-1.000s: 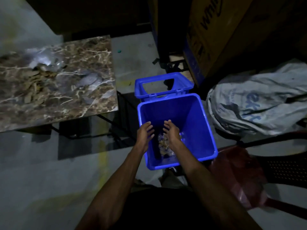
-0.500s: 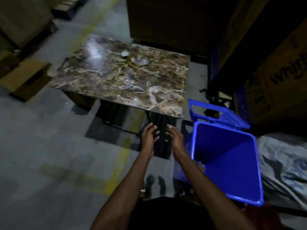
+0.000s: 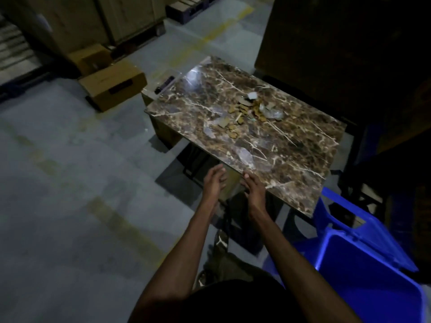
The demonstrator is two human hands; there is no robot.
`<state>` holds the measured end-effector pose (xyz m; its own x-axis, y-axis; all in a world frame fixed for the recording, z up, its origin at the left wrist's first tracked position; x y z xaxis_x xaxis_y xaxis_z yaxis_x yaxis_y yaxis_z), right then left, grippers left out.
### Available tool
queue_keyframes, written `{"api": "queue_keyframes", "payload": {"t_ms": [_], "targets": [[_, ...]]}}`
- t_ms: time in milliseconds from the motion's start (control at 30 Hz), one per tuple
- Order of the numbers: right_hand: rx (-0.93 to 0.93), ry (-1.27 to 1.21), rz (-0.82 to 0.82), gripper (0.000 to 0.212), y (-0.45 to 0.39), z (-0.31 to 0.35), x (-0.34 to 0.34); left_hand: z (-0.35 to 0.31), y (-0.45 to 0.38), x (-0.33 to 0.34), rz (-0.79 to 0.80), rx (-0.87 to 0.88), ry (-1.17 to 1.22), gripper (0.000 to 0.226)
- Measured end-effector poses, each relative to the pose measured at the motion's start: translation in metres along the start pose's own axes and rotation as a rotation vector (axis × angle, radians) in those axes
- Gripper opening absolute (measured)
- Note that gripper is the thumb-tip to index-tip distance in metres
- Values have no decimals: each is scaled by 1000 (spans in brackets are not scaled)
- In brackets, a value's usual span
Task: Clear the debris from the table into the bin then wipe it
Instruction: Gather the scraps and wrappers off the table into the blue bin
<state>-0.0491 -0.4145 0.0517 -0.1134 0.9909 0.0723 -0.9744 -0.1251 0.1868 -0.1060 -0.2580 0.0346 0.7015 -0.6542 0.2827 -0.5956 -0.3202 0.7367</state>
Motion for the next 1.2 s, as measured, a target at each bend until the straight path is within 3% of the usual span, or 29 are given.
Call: {"api": "queue_keyframes", "payload": {"t_ms": [433, 567, 733, 867, 1000, 1200], "targets": [[141, 4, 27, 8, -182, -50, 81, -97, -148, 15, -187, -82, -105, 10], [213, 91, 35, 12, -218, -69, 79, -108, -190, 35, -209, -170, -291, 10], [132, 329, 134, 18, -252, -90, 79, -134, -239, 61, -165, -161, -590, 5], [84, 513, 230, 23, -283, -91, 96, -165, -287, 77, -167, -94, -761, 20], [-28, 598, 187, 33, -338, -75, 116, -151, -374, 79, -126, -121, -813, 28], [-52, 640, 42, 14, -420, -57, 116, -206, -394, 159, 60, -74, -971, 31]]}}
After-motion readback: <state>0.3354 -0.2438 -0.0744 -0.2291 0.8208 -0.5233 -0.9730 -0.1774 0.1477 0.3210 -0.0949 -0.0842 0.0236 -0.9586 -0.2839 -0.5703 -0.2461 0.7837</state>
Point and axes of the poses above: each hand's wrist, its own y-axis away from the middle knuckle, its own x-axis out of the palm, z = x × y, the point moved 10 cm from there along -y, towards the middle knuckle, and after that the axes turned 15 degrees about -x, right-handed, at the moved point
